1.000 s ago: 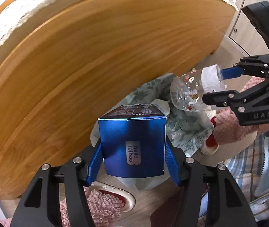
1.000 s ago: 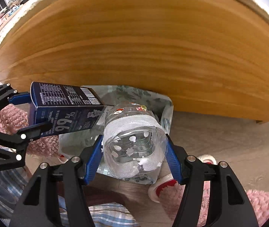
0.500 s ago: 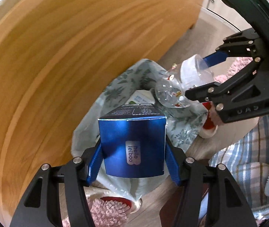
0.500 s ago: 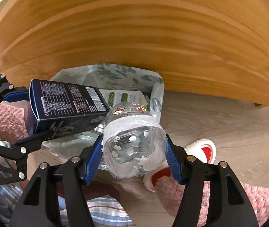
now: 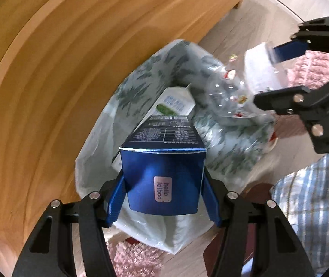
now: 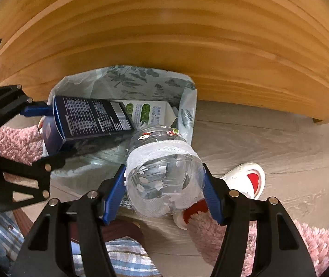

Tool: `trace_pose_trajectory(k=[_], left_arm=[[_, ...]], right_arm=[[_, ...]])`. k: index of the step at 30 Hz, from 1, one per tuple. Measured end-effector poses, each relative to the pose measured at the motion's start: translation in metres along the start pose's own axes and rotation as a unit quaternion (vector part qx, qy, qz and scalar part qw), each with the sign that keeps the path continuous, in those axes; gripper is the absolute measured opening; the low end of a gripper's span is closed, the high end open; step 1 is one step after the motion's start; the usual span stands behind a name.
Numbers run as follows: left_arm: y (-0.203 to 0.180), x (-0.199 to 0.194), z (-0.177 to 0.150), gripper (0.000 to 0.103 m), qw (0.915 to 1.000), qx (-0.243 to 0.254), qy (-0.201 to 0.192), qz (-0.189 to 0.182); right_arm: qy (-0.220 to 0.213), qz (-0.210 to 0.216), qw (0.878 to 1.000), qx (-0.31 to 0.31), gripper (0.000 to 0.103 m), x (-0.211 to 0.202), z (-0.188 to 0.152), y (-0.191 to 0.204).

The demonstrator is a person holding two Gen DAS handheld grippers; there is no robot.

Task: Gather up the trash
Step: 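Lower the blue box into the bag with left while right lowers the bottle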

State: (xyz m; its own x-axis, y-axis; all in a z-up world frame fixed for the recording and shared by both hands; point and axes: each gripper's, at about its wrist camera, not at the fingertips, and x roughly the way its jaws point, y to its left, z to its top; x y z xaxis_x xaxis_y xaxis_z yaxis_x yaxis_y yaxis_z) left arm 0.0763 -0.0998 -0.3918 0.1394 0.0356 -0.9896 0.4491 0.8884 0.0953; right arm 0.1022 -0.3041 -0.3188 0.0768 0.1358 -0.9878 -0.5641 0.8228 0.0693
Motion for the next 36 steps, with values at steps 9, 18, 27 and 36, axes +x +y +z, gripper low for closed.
trace_pose_trajectory(k=[9, 18, 27, 36], left_arm=[[0.016, 0.014, -0.015, 0.057, 0.9979, -0.026, 0.053, 0.028], [0.012, -0.015, -0.01, 0.057, 0.9999, -0.014, -0.007, -0.004], [-0.016, -0.011, 0.005, 0.057, 0.9983, 0.044, 0.003, -0.038], [-0.034, 0.019, 0.026, 0.057, 0.9929, 0.064, 0.057, -0.083]], right_arm=[[0.033, 0.008, 0.999, -0.017, 0.061, 0.021, 0.002, 0.007], [0.045, -0.008, 0.999, -0.026, 0.061, 0.029, 0.003, 0.01], [-0.002, -0.011, 1.0, 0.006, 0.06, -0.004, -0.01, -0.006], [-0.037, -0.035, 0.998, 0.034, 0.06, -0.026, -0.016, -0.02]])
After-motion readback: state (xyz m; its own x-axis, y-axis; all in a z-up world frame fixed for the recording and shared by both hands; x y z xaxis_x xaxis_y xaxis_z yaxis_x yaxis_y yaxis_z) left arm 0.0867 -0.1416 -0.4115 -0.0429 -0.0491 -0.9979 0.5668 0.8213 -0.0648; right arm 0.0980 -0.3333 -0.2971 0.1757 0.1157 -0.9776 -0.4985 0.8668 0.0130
